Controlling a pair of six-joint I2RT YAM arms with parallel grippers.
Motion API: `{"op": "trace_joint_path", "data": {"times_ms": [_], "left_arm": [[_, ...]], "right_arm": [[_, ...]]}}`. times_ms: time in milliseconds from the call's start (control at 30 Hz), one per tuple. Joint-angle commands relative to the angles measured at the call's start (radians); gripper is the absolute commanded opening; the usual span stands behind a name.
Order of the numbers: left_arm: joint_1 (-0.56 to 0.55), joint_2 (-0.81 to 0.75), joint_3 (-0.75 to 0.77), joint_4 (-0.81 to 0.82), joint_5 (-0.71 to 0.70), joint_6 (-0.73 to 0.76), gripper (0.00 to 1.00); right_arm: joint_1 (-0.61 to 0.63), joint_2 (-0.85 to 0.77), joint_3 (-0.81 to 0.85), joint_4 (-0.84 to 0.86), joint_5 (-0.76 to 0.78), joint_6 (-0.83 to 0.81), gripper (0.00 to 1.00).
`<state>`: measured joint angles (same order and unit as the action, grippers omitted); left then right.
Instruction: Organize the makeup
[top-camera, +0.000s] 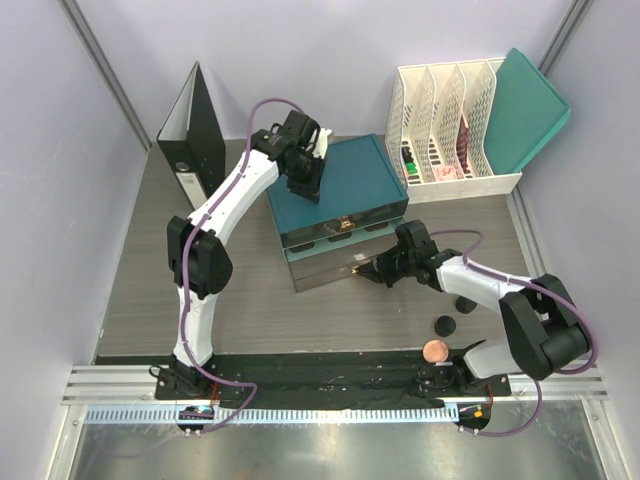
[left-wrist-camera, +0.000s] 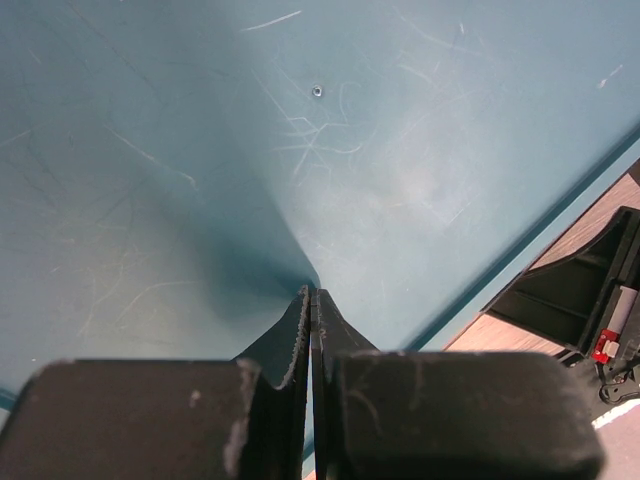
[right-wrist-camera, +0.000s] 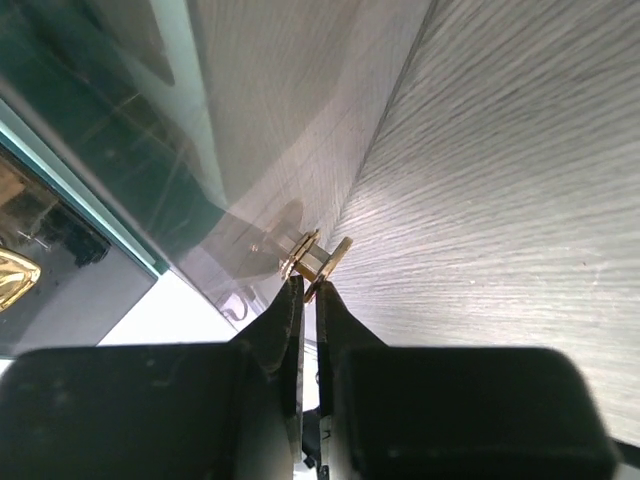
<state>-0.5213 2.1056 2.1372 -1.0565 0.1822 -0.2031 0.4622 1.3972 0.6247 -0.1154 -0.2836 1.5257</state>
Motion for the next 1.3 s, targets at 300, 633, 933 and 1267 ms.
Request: {"op": "trace_joint_path", "data": {"times_ms": [300, 633, 933, 1267], "left_arm": [[0.007, 0.007, -0.046, -0.102, -0.115, 0.033, 0.05], [0.0, -0.146, -0.033, -0.048, -0.047, 0.051, 0.47], [-0.196, -0.292, -0.106, 0.107, 0.034, 0.076, 0.77], [-0.44, -0.205, -0.091, 0.151, 0.286, 0.105, 0.84]], "right_arm": [[0.004, -0.142, 0.092, -0.167, -0.143, -0.095, 0.34], [-0.046, -0.287, 0.251, -0.386, -0.095, -0.189, 0.48], [-0.204, -0.167, 0.541, -0.504, 0.096, -0.504, 0.62], [-0.488, -0.063, 0.616, -0.501, 0.116, -0.676, 0.73]]}}
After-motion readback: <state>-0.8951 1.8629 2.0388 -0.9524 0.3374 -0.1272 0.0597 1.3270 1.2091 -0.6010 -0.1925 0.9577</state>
